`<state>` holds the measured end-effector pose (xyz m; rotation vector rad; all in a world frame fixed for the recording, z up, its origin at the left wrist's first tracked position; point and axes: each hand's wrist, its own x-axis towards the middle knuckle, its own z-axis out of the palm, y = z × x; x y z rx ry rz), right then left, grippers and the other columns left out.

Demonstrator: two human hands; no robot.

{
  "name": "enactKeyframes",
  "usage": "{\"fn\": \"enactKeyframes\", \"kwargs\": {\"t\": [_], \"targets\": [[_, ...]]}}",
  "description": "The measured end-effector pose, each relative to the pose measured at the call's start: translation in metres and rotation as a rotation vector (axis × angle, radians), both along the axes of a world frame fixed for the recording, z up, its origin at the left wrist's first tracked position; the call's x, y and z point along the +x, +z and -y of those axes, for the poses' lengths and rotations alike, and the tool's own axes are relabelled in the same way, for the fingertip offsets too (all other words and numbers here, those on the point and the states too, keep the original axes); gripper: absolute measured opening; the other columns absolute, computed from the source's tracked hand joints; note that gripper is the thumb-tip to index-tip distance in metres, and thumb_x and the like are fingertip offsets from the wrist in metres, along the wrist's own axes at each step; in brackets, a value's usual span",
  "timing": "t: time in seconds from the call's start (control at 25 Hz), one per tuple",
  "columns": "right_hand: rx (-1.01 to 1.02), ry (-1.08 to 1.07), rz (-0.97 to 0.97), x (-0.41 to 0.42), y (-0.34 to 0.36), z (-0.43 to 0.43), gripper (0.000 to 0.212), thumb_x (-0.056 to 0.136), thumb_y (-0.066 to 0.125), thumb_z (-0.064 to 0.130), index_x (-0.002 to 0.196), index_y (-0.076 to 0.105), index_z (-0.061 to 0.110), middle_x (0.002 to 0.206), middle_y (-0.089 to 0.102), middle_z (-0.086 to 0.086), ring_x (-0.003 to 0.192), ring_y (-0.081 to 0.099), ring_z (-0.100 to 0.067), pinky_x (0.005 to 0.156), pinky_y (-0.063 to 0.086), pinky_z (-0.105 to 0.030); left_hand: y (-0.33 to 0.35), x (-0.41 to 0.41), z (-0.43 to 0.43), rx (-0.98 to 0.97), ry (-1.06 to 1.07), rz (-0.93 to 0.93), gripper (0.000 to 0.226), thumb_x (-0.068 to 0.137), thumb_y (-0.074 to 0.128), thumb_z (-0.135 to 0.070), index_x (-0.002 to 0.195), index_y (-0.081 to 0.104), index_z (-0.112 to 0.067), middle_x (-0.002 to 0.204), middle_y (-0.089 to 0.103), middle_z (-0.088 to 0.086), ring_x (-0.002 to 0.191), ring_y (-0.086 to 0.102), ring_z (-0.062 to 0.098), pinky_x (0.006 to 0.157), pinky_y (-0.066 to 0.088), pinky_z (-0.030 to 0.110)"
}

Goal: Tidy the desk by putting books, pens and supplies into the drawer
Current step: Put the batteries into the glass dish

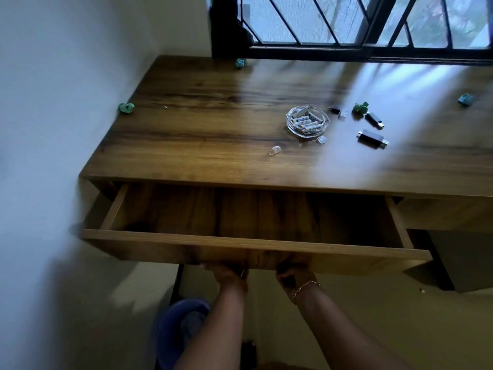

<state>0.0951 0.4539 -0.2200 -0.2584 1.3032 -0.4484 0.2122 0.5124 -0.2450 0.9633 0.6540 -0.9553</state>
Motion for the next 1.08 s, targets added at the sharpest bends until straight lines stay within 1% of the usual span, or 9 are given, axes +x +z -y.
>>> {"fn": "enactKeyframes", "kwargs": {"t": [0.12,0.24,0.36,0.52,0.68,0.76,0.88,0.96,1.08], "targets": [[-0.002,0.031,0.011,-0.013,-0.009,-0.022,0.045,0.084,0.025,-0.029,0.065,0.049,0.004,0.032,0.054,-0.001,0.065,0.043,-0.022,0.048,0.048,-0.029,0.007,-0.016,-0.025,0.022,-0.019,0.045,0.083,0.085,0.003,-0.074,0.145,0.031,-0.024,0.146,0.04,0.011,0.131,0.041,0.033,0.11,0.032,0.048],[0.002,0.025,0.029,-0.027,-0.006,-0.043,0.045,0.083,0.021,-0.029,0.065,0.047,0.003,0.04,0.057,-0.004,0.065,0.044,-0.021,0.058,0.042,-0.028,0.021,-0.028,-0.047,0.053,-0.032,0.062,0.08,0.087,0.004,-0.071,0.143,0.035,-0.023,0.144,0.043,0.011,0.129,0.043,0.033,0.109,0.034,0.046],[0.026,-0.077,0.063,-0.041,-0.002,-0.067,0.044,0.08,0.016,-0.03,0.069,0.045,0.001,0.071,0.052,-0.01,0.068,0.046,-0.022,0.045,0.05,-0.026,0.035,-0.046,-0.073,0.065,-0.087,0.097,0.08,0.087,0.0,-0.069,0.144,0.032,-0.023,0.145,0.041,0.009,0.132,0.039,0.033,0.108,0.03,0.047],[0.046,-0.097,0.075,-0.057,0.001,-0.089,0.043,0.08,0.015,-0.03,0.073,0.046,-0.001,0.078,0.05,-0.013,0.069,0.046,-0.026,0.032,0.046,-0.024,0.028,-0.053,-0.101,0.022,-0.116,0.057,0.077,0.089,0.008,-0.07,0.145,0.031,-0.023,0.148,0.038,0.009,0.132,0.038,0.033,0.1,0.033,0.048],[0.032,-0.021,0.036,-0.068,0.003,-0.101,0.04,0.082,0.019,-0.029,0.071,0.047,-0.002,0.071,0.052,-0.014,0.067,0.046,-0.025,0.036,0.047,-0.022,0.031,-0.061,-0.114,0.042,-0.147,0.085,0.078,0.087,0.008,-0.071,0.145,0.03,-0.023,0.145,0.041,0.013,0.13,0.041,0.035,0.104,0.033,0.05],[0.018,0.039,-0.004,-0.071,0.004,-0.103,0.037,0.084,0.023,-0.026,0.068,0.046,-0.002,0.063,0.053,-0.013,0.065,0.045,-0.023,0.051,0.053,-0.022,0.04,-0.067,-0.118,0.101,-0.17,0.149,0.074,0.09,0.011,-0.068,0.139,0.037,-0.019,0.132,0.052,0.015,0.118,0.05,0.034,0.098,0.039,0.048],[-0.057,0.258,-0.155,-0.065,0.01,-0.103,0.034,0.086,0.033,-0.019,0.062,0.041,0.003,0.063,0.041,-0.008,0.058,0.04,-0.018,0.049,0.044,-0.024,0.049,-0.083,-0.128,0.395,-0.339,0.489,0.063,0.093,0.016,-0.059,0.095,0.057,-0.011,0.094,0.063,0.016,0.08,0.058,0.026,0.067,0.044,0.032],[-0.126,0.438,-0.228,-0.058,0.021,-0.106,0.035,0.085,0.039,-0.015,0.059,0.038,0.007,0.062,0.034,-0.005,0.055,0.033,-0.016,0.051,0.031,-0.024,0.054,-0.094,-0.137,0.59,-0.571,0.964,0.056,0.087,0.019,-0.06,0.07,0.052,-0.018,0.068,0.058,0.005,0.064,0.054,0.019,0.055,0.036,0.027],[-0.312,0.742,-0.32,-0.051,0.047,-0.118,0.014,0.082,0.049,-0.01,0.074,0.049,0.001,0.064,0.036,-0.005,0.055,0.034,-0.014,0.051,0.028,-0.023,0.054,-0.095,-0.145,0.744,-0.694,1.766,0.041,0.095,0.031,-0.049,0.073,0.056,-0.023,0.065,0.055,-0.007,0.062,0.053,0.009,0.059,0.038,0.021]]}}
